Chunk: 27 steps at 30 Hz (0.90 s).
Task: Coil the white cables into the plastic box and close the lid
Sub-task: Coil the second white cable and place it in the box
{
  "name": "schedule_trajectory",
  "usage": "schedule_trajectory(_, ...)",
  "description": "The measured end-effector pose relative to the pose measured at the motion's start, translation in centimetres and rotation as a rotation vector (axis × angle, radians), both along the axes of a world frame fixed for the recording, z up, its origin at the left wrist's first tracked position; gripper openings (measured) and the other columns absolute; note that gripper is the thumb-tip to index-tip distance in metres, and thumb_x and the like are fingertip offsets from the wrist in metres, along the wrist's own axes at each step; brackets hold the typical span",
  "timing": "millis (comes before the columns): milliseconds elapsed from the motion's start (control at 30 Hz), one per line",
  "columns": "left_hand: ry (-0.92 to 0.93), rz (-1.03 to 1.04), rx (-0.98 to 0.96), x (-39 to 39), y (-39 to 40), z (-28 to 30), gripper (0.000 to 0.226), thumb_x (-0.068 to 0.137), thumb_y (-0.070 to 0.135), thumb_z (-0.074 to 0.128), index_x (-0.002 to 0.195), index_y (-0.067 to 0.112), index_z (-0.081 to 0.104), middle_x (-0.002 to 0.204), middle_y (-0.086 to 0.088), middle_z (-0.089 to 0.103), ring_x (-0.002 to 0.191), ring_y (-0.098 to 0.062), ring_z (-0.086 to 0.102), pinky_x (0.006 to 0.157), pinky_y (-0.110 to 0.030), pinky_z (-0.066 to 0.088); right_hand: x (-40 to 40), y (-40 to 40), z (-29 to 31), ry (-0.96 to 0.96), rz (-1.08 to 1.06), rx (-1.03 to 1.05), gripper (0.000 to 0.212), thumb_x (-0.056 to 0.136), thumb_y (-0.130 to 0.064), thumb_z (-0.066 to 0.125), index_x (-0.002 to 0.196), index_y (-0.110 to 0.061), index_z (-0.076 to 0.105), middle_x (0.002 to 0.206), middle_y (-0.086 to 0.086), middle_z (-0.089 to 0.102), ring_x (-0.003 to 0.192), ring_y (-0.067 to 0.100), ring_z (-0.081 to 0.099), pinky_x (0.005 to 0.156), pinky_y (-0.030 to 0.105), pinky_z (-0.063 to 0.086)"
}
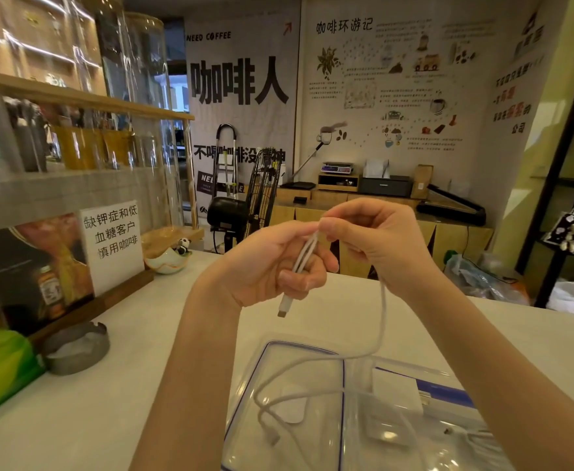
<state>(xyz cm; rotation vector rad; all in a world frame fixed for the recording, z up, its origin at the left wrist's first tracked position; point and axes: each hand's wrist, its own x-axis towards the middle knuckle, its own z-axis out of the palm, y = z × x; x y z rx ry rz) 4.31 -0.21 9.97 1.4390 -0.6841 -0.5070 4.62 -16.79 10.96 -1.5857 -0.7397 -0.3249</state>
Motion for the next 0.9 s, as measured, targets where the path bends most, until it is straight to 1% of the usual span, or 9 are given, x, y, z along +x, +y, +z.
schedule_trajectory(200,0.094,-0.127,-0.14,-0.1,-0.5,0.1,0.042,0.086,0.03,0.029,0.074,0.004,0.06,0.042,0.003,0.051,0.032,-0.003,0.033,0.037,-0.015,0.03,0.0,-0.1,0.7,0.073,0.044,0.03,0.016,0.062,-0.026,0.069,0.075,-0.016,0.069,0.051,-0.006,0.064,0.04,0.006,0.044,0.036,0.015,0.033)
schedule_trajectory(267,0.133,-0.255,-0.287,-0.4,-0.6,0.5,0.036,0.089,0.024,0.031,0.079,0.002,0.057,0.044,0.003,0.051,0.036,-0.007,0.03,0.04,-0.017,0.03,-0.2,0.4,0.5,0.144,0.105,0.099,0.016,0.065,-0.025,0.067,0.075,-0.013,0.069,0.047,-0.006,0.059,0.039,0.007,0.038,0.032,0.016,0.03)
schedule_trajectory(333,0.26,-0.41,-0.512,-0.7,-0.7,0.9,0.03,0.093,0.017,0.029,0.088,-0.003,0.051,0.048,-0.003,0.044,0.043,-0.012,0.031,0.044,-0.022,0.028,-0.5,1.3,-0.2,0.218,0.18,0.175,0.014,0.075,-0.024,0.062,0.076,-0.012,0.068,0.046,-0.005,0.054,0.035,0.005,0.036,0.029,0.015,0.03)
schedule_trajectory(367,0.32,-0.406,-0.603,-0.9,-0.6,1.1,0.029,0.094,0.015,0.028,0.091,-0.004,0.05,0.051,-0.005,0.04,0.045,-0.013,0.032,0.046,-0.023,0.026,-0.8,1.7,-0.7,0.26,0.218,0.208,0.016,0.082,-0.022,0.057,0.075,-0.012,0.066,0.044,-0.005,0.052,0.032,0.005,0.035,0.028,0.014,0.03)
schedule_trajectory(433,0.359,-0.313,-0.718,-0.9,-0.2,1.2,0.03,0.095,0.015,0.026,0.095,-0.005,0.049,0.053,-0.008,0.039,0.048,-0.014,0.032,0.05,-0.024,0.026,-1.4,2.4,-1.8,0.344,0.276,0.241,0.026,0.09,-0.021,0.048,0.07,-0.013,0.063,0.042,-0.003,0.051,0.028,0.005,0.033,0.027,0.013,0.031)
schedule_trajectory(533,0.408,-0.24,-0.843,-0.4,-0.4,0.8,0.03,0.095,0.013,0.029,0.097,-0.006,0.051,0.056,-0.014,0.053,0.047,-0.013,0.033,0.05,-0.023,0.029,-2.3,2.9,-3.3,0.487,0.308,0.21,0.027,0.092,-0.024,0.044,0.073,-0.01,0.059,0.048,0.003,0.051,0.025,0.006,0.031,0.027,0.015,0.033)
schedule_trajectory(700,0.354,0.0,-0.901,0.4,-1.4,-0.1,0.034,0.093,0.018,0.033,0.086,-0.002,0.06,0.05,0.0,0.052,0.038,-0.007,0.042,0.041,-0.016,0.032,-3.6,2.7,-4.4,0.648,0.32,0.104,0.025,0.095,-0.024,0.041,0.095,-0.009,0.06,0.051,0.003,0.051,0.027,0.005,0.03,0.029,0.017,0.036)
schedule_trajectory(767,0.291,0.124,-0.854,0.5,-1.7,-0.1,0.034,0.096,0.021,0.03,0.086,0.001,0.056,0.048,0.002,0.051,0.036,-0.004,0.039,0.039,-0.014,0.032,-4.1,2.2,-4.4,0.653,0.318,0.059,0.024,0.095,-0.022,0.041,0.101,-0.009,0.06,0.052,0.001,0.051,0.031,0.005,0.031,0.032,0.019,0.04)
schedule_trajectory(900,0.092,0.391,-0.627,0.2,-3.3,0.2,0.034,0.098,0.02,0.026,0.085,0.003,0.053,0.047,0.002,0.051,0.035,-0.004,0.037,0.037,-0.015,0.032,-4.5,1.4,-4.6,0.67,0.304,0.057,0.026,0.094,-0.018,0.042,0.108,-0.004,0.059,0.053,-0.001,0.05,0.035,0.005,0.032,0.035,0.02,0.044)
